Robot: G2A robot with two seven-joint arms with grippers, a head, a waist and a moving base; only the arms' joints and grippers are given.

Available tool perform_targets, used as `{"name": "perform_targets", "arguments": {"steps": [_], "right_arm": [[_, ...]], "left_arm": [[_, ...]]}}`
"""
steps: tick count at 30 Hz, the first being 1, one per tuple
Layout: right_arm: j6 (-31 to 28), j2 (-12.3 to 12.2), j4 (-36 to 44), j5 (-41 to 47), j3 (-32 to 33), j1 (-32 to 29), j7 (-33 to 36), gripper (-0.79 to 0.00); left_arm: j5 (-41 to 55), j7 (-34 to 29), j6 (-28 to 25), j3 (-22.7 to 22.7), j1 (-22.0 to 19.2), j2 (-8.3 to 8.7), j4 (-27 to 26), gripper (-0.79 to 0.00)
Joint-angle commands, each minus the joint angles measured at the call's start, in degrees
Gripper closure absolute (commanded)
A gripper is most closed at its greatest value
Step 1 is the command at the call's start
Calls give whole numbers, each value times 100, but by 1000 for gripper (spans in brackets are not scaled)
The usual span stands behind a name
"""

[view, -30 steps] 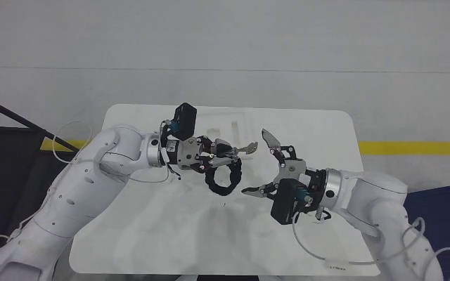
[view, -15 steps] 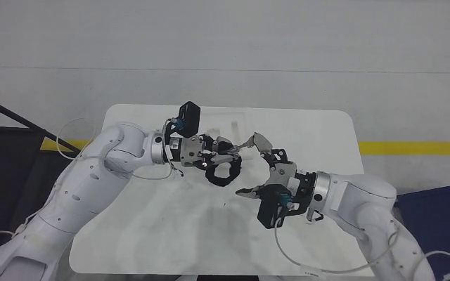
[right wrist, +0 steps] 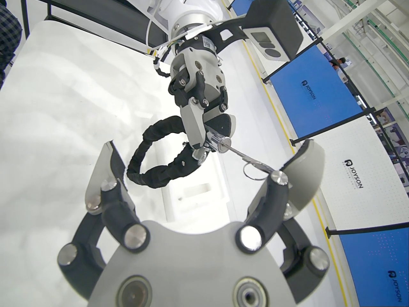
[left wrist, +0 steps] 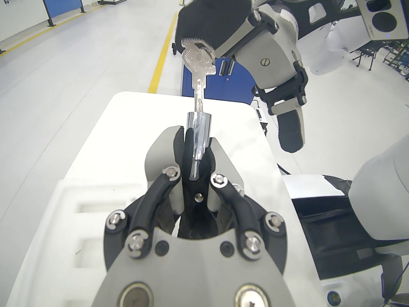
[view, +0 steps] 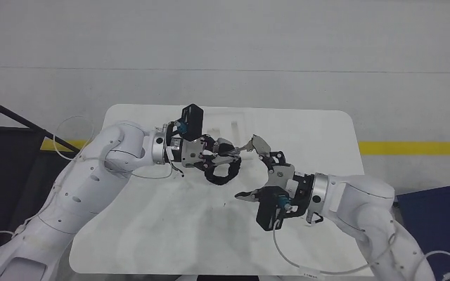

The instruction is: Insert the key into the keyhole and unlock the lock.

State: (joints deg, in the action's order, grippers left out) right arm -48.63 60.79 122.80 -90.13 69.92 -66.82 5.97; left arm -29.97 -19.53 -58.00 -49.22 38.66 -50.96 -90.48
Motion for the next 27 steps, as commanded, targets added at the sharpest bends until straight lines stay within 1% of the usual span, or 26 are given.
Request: {"name": "perform_targets", "arguments": {"steps": [1, 10, 17, 23, 27], "right_arm": [[-15, 2, -20, 62, -29, 16, 74, -785], [-2, 6, -109, 557, -80, 15, 576, -785], [95, -6, -97, 854, 35, 29, 816, -785], [151, -34, -130, 1109, 293, 3, 853, -785], [-38, -64, -229, 1439, 455, 17, 992, -785]], "left_arm": [[-67, 22, 0, -14, 10, -5, -12, 0], [-375, 109, 49, -119, 65, -37, -61, 0], [-742, 137, 141, -274, 143, -37, -148, 0], [-1092, -17, 32, -387, 182, -14, -307, 0], [-1233, -222, 0, -332, 184, 8, -499, 0]]}}
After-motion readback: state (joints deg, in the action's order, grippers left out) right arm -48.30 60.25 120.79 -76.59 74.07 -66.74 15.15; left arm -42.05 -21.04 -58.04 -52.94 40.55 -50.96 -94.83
